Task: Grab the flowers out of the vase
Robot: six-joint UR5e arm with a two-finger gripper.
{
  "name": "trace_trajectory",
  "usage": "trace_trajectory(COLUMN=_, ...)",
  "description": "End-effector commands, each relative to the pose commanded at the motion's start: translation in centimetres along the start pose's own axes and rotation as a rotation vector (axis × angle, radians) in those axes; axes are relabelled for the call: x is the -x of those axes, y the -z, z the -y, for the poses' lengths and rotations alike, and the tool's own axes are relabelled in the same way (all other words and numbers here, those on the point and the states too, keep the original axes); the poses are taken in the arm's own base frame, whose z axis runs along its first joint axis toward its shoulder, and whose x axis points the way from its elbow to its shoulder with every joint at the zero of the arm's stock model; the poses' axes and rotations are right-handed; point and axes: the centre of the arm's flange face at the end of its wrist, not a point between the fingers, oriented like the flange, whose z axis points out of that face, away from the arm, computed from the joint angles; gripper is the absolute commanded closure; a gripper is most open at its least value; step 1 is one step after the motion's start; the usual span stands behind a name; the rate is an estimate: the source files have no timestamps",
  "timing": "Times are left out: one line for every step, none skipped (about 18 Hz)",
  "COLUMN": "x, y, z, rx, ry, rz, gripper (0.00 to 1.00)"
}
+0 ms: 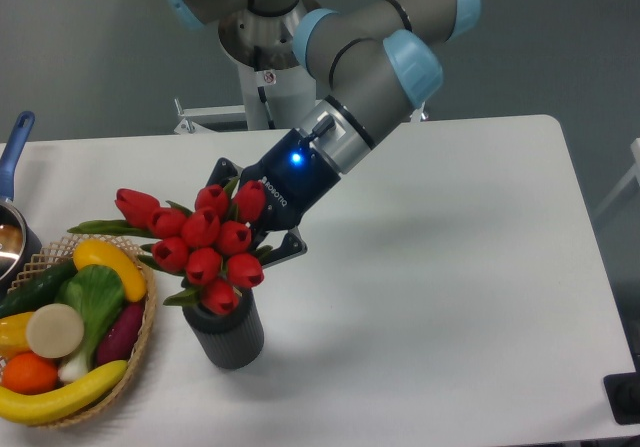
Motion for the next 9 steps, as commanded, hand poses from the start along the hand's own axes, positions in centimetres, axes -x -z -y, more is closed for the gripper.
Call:
trace_trajectory(x=0.3, y=0.5, z=0.2, rx=-0.002, ry=-0.003, rz=0.01, gripper=0.56)
trace_trajectory(x=0.6, y=1.0, z=0.6, rx=-0.005, ry=-0.002, rz=0.02, gripper=0.56)
trace_trajectory(x=0.6, y=1.6, z=1.0, rx=-0.008, ry=-0.007, rz=0.029, gripper=0.56)
trace_trajectory(x=0.6, y=2.2, z=1.3, rx=-0.009, ry=-0.013, rz=0.041, gripper=0.56)
trace_trajectory(x=0.7, y=3.2, z=1.7, rx=-0.012, ry=-0.019, rz=0.058, gripper=0.56)
trace_trajectory(x=0.7, y=4.0, z=2.0, rx=-0.014, ry=-0.025, rz=0.073, gripper=0.57)
trace_trajectory(x=0.7, y=4.8, z=2.2, rx=-0.016, ry=-0.017, rz=0.087, gripper=0.57)
trace_trajectory(x=0.7, y=5.6, z=2.5, rx=-0.019, ry=0.0, rz=0.102, gripper=0.57)
trace_trajectory(x=0.8, y=6.9, z=2.8, rx=-0.022, ry=0.017, rz=0.126, gripper=0.57)
